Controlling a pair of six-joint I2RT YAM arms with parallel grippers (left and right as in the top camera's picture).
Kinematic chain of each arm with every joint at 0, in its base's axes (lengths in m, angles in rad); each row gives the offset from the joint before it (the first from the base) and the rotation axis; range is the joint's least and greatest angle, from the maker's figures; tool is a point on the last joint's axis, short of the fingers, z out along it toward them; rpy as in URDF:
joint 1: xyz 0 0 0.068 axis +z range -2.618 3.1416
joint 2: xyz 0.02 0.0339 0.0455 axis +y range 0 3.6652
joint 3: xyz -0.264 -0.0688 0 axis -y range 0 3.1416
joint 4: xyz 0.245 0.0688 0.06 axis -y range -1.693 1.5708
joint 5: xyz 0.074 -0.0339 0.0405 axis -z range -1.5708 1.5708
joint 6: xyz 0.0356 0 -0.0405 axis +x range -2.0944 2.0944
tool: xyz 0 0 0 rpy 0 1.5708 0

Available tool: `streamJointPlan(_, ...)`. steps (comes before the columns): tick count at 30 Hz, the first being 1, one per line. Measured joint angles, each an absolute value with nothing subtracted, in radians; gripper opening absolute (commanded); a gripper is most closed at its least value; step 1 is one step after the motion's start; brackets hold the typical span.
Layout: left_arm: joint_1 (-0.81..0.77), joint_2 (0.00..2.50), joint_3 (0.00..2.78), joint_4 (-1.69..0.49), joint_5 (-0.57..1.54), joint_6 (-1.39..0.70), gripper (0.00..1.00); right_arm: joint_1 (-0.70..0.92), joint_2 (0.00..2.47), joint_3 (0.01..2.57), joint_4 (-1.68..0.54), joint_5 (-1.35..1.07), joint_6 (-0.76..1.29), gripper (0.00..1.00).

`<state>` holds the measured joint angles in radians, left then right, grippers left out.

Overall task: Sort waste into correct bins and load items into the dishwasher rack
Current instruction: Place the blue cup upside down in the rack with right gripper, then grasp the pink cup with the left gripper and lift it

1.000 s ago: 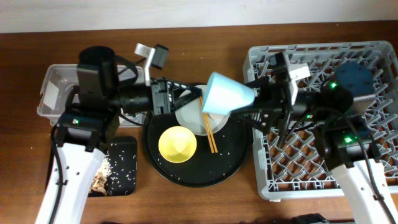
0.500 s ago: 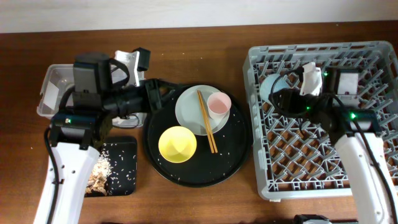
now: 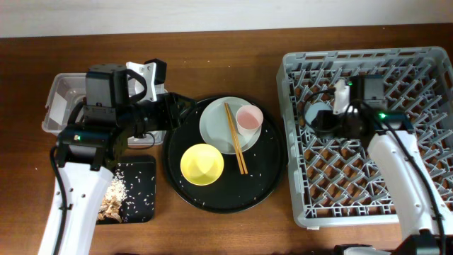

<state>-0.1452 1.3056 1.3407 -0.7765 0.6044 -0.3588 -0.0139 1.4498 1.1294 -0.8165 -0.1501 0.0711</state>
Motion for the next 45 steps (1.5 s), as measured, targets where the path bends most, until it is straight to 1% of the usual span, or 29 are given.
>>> streamJointPlan(3,-0.145,1.306,1.341,-0.778,0.601,-0.358,0.33,0.032,1.462,1.129,-0.815,-0.123,0.07,0.44)
streamJointPlan(4,-0.145,1.306,1.341,-0.778,0.601,-0.359,0.33,0.035,1.462,1.129,-0.815,-0.119,0.068,0.46)
streamJointPlan(8,-0.145,1.306,1.341,-0.782,0.596,-0.358,0.33,0.036,1.462,1.129,-0.815,-0.109,0.065,0.62)
streamJointPlan(10,-0.145,1.306,1.341,-0.783,0.585,-0.358,0.33,0.036,1.462,1.129,-0.812,-0.105,0.062,0.66)
streamJointPlan(17,-0.145,1.306,1.341,-0.786,0.567,-0.358,0.33,0.036,1.462,1.129,-0.811,-0.104,0.055,0.74)
streamJointPlan(23,-0.145,1.306,1.341,-0.786,0.567,-0.358,0.33,0.038,1.462,1.14,-0.823,-0.105,0.056,0.74)
streamJointPlan(25,-0.15,1.306,1.341,-0.788,0.548,-0.358,0.33,0.053,1.467,1.213,-0.886,-0.105,0.056,0.77)
streamJointPlan(27,-0.181,1.306,1.341,-0.786,0.505,-0.36,0.34,0.076,1.47,1.32,-0.945,-0.117,0.056,0.77)
streamJointPlan(28,-0.228,1.308,1.341,-0.778,0.465,-0.363,0.37,0.083,1.47,1.369,-0.975,-0.126,0.057,0.79)
streamJointPlan(29,-0.289,1.32,1.341,-0.77,0.413,-0.371,0.39,0.088,1.467,1.442,-1.022,-0.148,0.056,0.84)
streamJointPlan(31,-0.37,1.369,1.341,-0.73,0.339,-0.391,0.42,0.088,1.467,1.481,-1.059,-0.159,0.056,0.9)
streamJointPlan(34,-0.463,1.528,1.341,-0.626,0.274,-0.411,0.42,0.088,1.467,1.494,-1.102,-0.171,0.056,0.9)
streamJointPlan(38,-0.485,1.708,1.341,-0.517,0.231,-0.416,0.42,0.088,1.467,1.496,-1.11,-0.174,0.056,0.9)
streamJointPlan(45,-0.544,1.861,1.341,-0.446,0.204,-0.416,0.41,0.088,1.467,1.496,-1.111,-0.174,0.056,0.9)
